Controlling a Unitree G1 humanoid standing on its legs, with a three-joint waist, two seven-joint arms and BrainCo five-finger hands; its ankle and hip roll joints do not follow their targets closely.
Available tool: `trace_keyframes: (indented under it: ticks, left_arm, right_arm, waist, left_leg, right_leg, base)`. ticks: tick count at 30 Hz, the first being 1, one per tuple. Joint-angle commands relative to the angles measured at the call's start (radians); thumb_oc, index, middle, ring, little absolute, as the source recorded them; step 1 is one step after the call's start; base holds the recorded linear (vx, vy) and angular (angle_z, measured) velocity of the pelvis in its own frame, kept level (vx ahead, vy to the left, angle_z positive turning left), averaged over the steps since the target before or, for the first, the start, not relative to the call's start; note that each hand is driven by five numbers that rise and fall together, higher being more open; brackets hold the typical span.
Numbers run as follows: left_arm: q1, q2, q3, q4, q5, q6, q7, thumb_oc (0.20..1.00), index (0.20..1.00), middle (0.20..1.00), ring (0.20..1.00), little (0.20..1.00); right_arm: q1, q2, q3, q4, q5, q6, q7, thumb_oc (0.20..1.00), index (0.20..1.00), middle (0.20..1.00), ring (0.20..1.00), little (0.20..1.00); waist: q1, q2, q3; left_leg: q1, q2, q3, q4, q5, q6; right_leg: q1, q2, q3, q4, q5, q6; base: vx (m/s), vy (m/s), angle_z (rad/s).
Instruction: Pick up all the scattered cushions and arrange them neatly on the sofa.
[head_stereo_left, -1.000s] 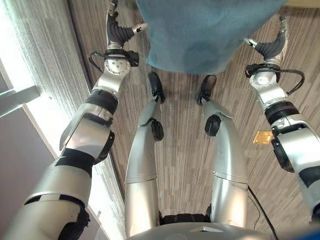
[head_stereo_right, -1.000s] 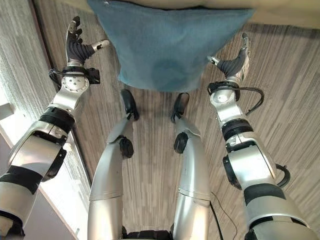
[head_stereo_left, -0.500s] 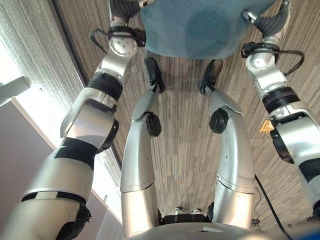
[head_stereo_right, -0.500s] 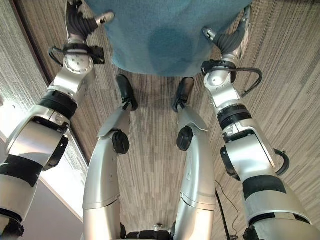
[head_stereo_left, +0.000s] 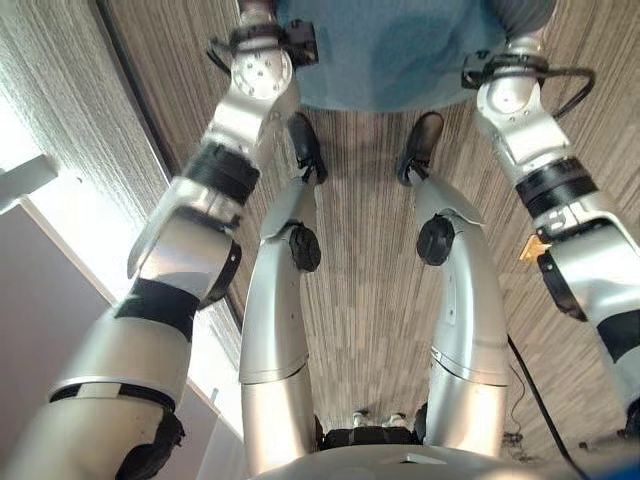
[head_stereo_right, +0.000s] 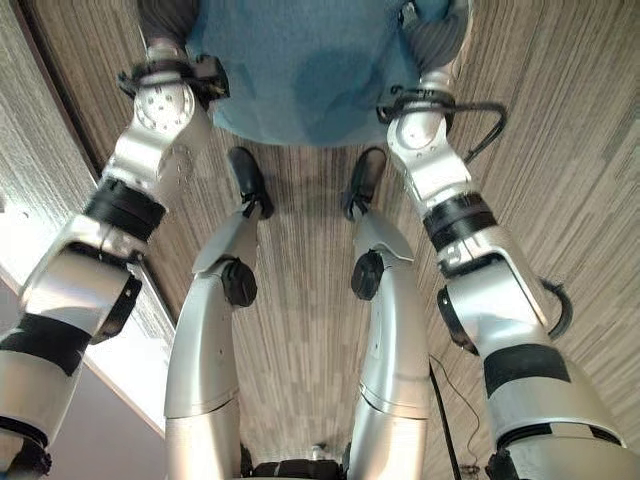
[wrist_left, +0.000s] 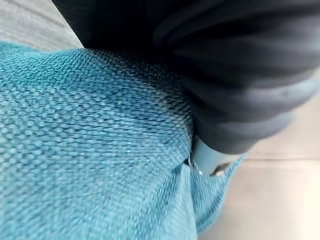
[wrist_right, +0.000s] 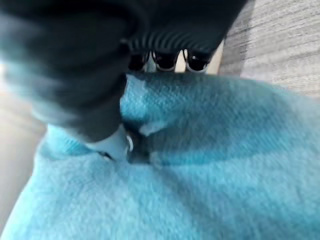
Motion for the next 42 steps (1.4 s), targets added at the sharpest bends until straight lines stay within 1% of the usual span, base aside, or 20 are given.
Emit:
trace_keyframes:
  ticks: [1,7,9,12,13,15,18,20,22,23,24,25,26,28,32,35,36,38,39,42]
  left_arm:
    - [0.056,-0.092,0.000,-0.135,0.098,-0.142,-0.022,0.200,0.200,0.200,0.200,0.200]
    - [0.249,-0.090,0.023,-0.341,0.224,-0.121,-0.045,0.200,0.200,0.200,0.200,0.200]
    - [0.351,-0.097,0.023,-0.421,0.249,-0.124,-0.068,0.200,0.200,0.200,0.200,0.200]
    - [0.551,-0.064,-0.003,-0.546,0.337,-0.130,-0.099,0.200,0.200,0.200,0.200,0.200]
    - [0.620,-0.071,-0.016,-0.556,0.337,-0.138,-0.108,0.200,0.200,0.200,0.200,0.200]
    - [0.744,-0.063,-0.031,-0.596,0.307,-0.151,-0.137,0.200,0.200,0.200,0.200,0.200]
    - [0.820,-0.041,-0.041,-0.613,0.301,-0.152,-0.161,0.200,0.200,0.200,0.200,0.200]
    - [0.908,-0.019,-0.044,-0.623,0.309,-0.148,-0.185,0.200,0.200,0.200,0.200,0.200]
    - [0.964,-0.007,-0.033,-0.638,0.309,-0.147,-0.191,0.200,0.200,0.200,0.200,0.200]
    - [0.964,-0.006,-0.033,-0.638,0.309,-0.146,-0.191,0.200,0.200,0.200,0.200,0.200]
    - [0.975,-0.014,-0.036,-0.647,0.308,-0.144,-0.187,0.200,0.200,0.200,0.200,0.200]
    - [0.975,-0.014,-0.036,-0.647,0.308,-0.144,-0.187,0.200,0.200,0.200,0.200,0.200]
    - [0.990,-0.021,-0.036,-0.644,0.308,-0.137,-0.189,0.200,0.200,0.200,0.200,0.200]
    - [0.995,-0.020,-0.040,-0.644,0.314,-0.123,-0.190,0.200,0.200,0.200,0.200,0.200]
    - [1.024,-0.025,-0.034,-0.647,0.322,-0.114,-0.196,0.200,0.200,0.200,0.200,0.200]
    - [1.058,-0.019,-0.023,-0.654,0.319,-0.104,-0.199,0.200,0.200,0.200,0.200,0.200]
    - [1.077,-0.009,-0.017,-0.659,0.319,-0.097,-0.205,0.200,0.200,0.200,0.200,0.200]
    - [1.086,-0.001,-0.016,-0.660,0.314,-0.092,-0.207,0.200,0.200,0.200,0.200,0.200]
    - [1.092,0.001,-0.010,-0.658,0.309,-0.090,-0.207,0.200,0.200,0.200,0.200,0.200]
    - [1.096,-0.001,-0.002,-0.659,0.302,-0.089,-0.209,0.200,0.200,0.200,0.200,0.200]
  right_arm:
    - [0.008,0.109,0.019,-0.183,-0.134,-0.148,0.036,0.200,0.200,0.200,0.200,0.200]
    - [0.200,0.087,-0.034,-0.377,-0.221,-0.167,0.077,0.200,0.200,0.200,0.200,0.200]
    - [0.318,0.084,-0.064,-0.462,-0.240,-0.181,0.104,0.200,0.200,0.200,0.200,0.200]
    - [0.570,0.072,-0.089,-0.604,-0.272,-0.204,0.157,0.200,0.200,0.200,0.200,0.200]
    - [0.661,0.068,-0.088,-0.630,-0.290,-0.205,0.173,0.200,0.200,0.200,0.200,0.200]
    - [0.826,0.050,-0.111,-0.684,-0.292,-0.208,0.209,0.200,0.200,0.200,0.200,0.200]
    - [0.938,0.029,-0.127,-0.724,-0.301,-0.212,0.235,0.200,0.200,0.200,0.200,0.200]
    - [1.047,0.012,-0.137,-0.753,-0.292,-0.219,0.283,0.200,0.200,0.200,0.200,0.200]
    - [1.099,0.006,-0.139,-0.777,-0.291,-0.221,0.301,0.200,0.200,0.200,0.200,0.200]
    - [1.099,0.006,-0.140,-0.777,-0.291,-0.220,0.301,0.200,0.200,0.200,0.200,0.200]
    - [1.103,0.009,-0.132,-0.783,-0.292,-0.219,0.303,0.200,0.200,0.200,0.200,0.200]
    - [1.103,0.009,-0.132,-0.783,-0.292,-0.219,0.303,0.200,0.200,0.200,0.200,0.200]
    - [1.107,0.015,-0.132,-0.780,-0.291,-0.215,0.307,0.200,0.200,0.200,0.200,0.200]
    - [1.112,0.021,-0.134,-0.777,-0.284,-0.208,0.305,0.200,0.200,0.200,0.200,0.200]
    - [1.121,0.029,-0.134,-0.781,-0.287,-0.201,0.314,0.200,0.200,0.200,0.200,0.200]
    - [1.122,0.053,-0.132,-0.771,-0.278,-0.193,0.329,0.200,0.200,0.200,0.200,0.200]
    - [1.119,0.066,-0.131,-0.773,-0.288,-0.187,0.335,0.200,0.200,0.200,0.200,0.200]
    - [1.113,0.074,-0.127,-0.778,-0.296,-0.182,0.339,0.200,0.200,0.200,0.200,0.200]
    - [1.118,0.086,-0.125,-0.783,-0.306,-0.179,0.338,0.200,0.200,0.200,0.200,0.200]
    - [1.124,0.090,-0.130,-0.790,-0.313,-0.172,0.338,0.200,0.200,0.200,0.200,0.200]
  waist:
    - [-0.010,0.027,-0.214]
    - [-0.013,0.029,-0.216]
    - [-0.016,0.026,-0.225]
    - [-0.012,0.018,-0.255]
    - [-0.014,0.010,-0.267]
    - [-0.017,0.003,-0.277]
    - [-0.024,-0.003,-0.280]
    - [-0.034,-0.016,-0.308]
    - [-0.023,-0.030,-0.325]
    - [-0.025,-0.031,-0.326]
    - [-0.011,-0.039,-0.328]
    - [-0.012,-0.040,-0.330]
    - [-0.009,-0.043,-0.353]
    - [0.007,-0.045,-0.362]
    - [0.013,-0.040,-0.388]
    - [0.014,-0.036,-0.396]
    - [0.030,-0.031,-0.386]
    - [0.032,-0.022,-0.372]
    - [0.033,-0.009,-0.358]
    - [0.034,0.002,-0.359]
  left_leg:
    - [-0.090,-0.005,-0.147,0.130,-0.157,-0.045]
    - [0.105,-0.005,-0.157,0.021,-0.139,-0.061]
    - [0.211,-0.001,-0.163,-0.041,-0.128,-0.075]
    - [0.457,-0.005,-0.166,-0.177,-0.102,-0.106]
    - [0.543,-0.011,-0.159,-0.220,-0.066,-0.107]
    - [0.746,-0.006,-0.142,-0.288,-0.055,-0.119]
    - [0.892,0.009,-0.127,-0.322,-0.046,-0.135]
    - [1.041,0.035,-0.101,-0.329,-0.061,-0.141]
    - [1.090,0.037,-0.138,-0.227,-0.042,-0.145]
    - [1.088,0.034,-0.139,-0.231,-0.036,-0.144]
    - [1.084,-0.018,-0.192,-0.222,-0.070,-0.134]
    - [1.082,-0.020,-0.193,-0.226,-0.064,-0.133]
    - [1.100,-0.045,-0.198,-0.305,-0.089,-0.120]
    - [1.085,-0.073,-0.202,-0.340,-0.068,-0.117]
    - [1.173,-0.088,-0.201,-0.398,-0.078,-0.100]
    - [1.228,-0.091,-0.164,-0.418,-0.099,-0.075]
    - [1.261,-0.092,-0.127,-0.426,-0.116,-0.052]
    - [1.283,-0.089,-0.105,-0.430,-0.121,-0.032]
    - [1.308,-0.086,-0.080,-0.440,-0.130,-0.019]
    - [1.341,-0.087,-0.065,-0.470,-0.140,-0.020]
  right_leg:
    - [-0.014,0.038,0.039,-0.024,-0.008,0.158]
    - [0.180,0.044,0.014,-0.122,0.006,0.159]
    - [0.289,0.042,0.000,-0.186,0.014,0.159]
    - [0.520,0.044,-0.037,-0.325,0.025,0.163]
    - [0.607,0.044,-0.060,-0.385,0.060,0.155]
    - [0.814,0.064,-0.085,-0.469,0.059,0.156]
    - [0.983,0.087,-0.096,-0.535,0.050,0.154]
    - [1.163,0.127,-0.084,-0.608,0.032,0.144]
    - [1.278,0.149,-0.049,-0.640,0.022,0.130]
    - [1.276,0.147,-0.051,-0.643,0.026,0.130]
    - [1.312,0.148,-0.032,-0.655,0.023,0.133]
    - [1.310,0.146,-0.033,-0.657,0.026,0.134]
    - [1.341,0.144,-0.028,-0.670,0.023,0.146]
    - [1.375,0.152,-0.012,-0.675,0.022,0.151]
    - [1.421,0.161,0.024,-0.674,0.010,0.168]
    - [1.425,0.146,0.054,-0.634,0.004,0.188]
    - [1.396,0.123,0.055,-0.531,0.005,0.211]
    - [1.344,0.104,0.049,-0.406,0.026,0.238]
    - [1.285,0.068,0.014,-0.317,0.065,0.266]
    - [1.262,0.015,-0.044,-0.377,0.060,0.258]
  base:
    - [-0.05,-0.036,0.07]
    - [-0.02,-0.024,0.02]
    - [0.03,-0.097,0.06]
    - [0.06,-0.106,0.07]
    - [0.00,-0.113,0.02]
    - [0.10,-0.132,-0.09]
    - [0.17,-0.107,0.02]
    - [0.31,-0.125,-0.11]
    - [0.24,-0.057,-0.13]
    - [0.14,0.012,-0.13]
    - [0.06,0.022,-0.41]
    - [0.20,0.059,-0.38]
    - [0.19,0.070,-0.24]
    - [0.19,0.100,0.05]
    - [0.17,0.144,-0.52]
    - [0.15,0.205,-0.72]
    - [0.08,0.237,-0.80]
    - [0.04,0.171,-1.12]
    - [0.03,0.093,-0.77]
    - [0.09,-0.010,-0.49]
